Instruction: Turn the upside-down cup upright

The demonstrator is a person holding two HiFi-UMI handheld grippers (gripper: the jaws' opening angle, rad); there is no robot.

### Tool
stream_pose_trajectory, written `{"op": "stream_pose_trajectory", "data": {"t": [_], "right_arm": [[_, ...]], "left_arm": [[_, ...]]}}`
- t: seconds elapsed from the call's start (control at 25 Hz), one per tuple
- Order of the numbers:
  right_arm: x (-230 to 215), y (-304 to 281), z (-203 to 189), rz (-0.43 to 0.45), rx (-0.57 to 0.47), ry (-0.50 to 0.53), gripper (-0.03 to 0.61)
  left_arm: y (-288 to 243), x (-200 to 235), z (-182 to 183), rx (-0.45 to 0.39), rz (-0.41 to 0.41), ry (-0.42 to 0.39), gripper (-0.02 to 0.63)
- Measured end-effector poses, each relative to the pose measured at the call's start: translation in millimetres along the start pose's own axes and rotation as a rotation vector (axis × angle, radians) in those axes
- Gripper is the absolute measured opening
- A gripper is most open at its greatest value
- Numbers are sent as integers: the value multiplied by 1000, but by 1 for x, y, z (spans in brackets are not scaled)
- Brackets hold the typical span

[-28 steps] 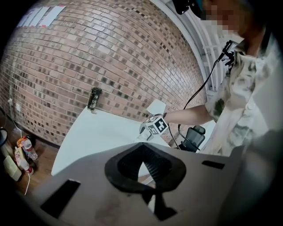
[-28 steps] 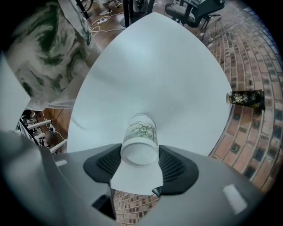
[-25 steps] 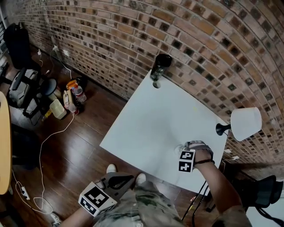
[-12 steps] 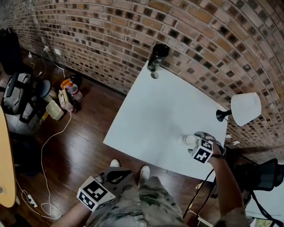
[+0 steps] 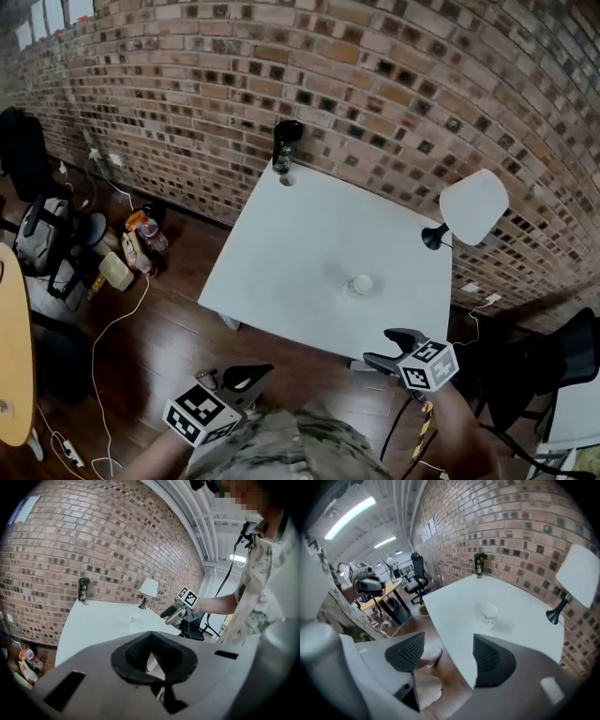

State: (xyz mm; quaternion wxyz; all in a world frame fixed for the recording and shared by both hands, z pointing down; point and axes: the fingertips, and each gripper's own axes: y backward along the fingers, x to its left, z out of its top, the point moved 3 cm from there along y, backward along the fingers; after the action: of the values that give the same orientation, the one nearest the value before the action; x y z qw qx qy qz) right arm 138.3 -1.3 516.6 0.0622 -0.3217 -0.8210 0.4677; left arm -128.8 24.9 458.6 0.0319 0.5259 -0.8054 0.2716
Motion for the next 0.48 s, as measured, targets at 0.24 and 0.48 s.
{"op": "stream_pose_trajectory", "data": {"t": [0.24, 0.48], "right_arm": [[62, 88, -74, 97, -228, 3, 324], [132, 128, -163, 231, -266, -9, 319]], "left_arm": [[3, -124, -8, -75, 139, 2, 6], [34, -233, -59, -35, 243, 83, 6]]}}
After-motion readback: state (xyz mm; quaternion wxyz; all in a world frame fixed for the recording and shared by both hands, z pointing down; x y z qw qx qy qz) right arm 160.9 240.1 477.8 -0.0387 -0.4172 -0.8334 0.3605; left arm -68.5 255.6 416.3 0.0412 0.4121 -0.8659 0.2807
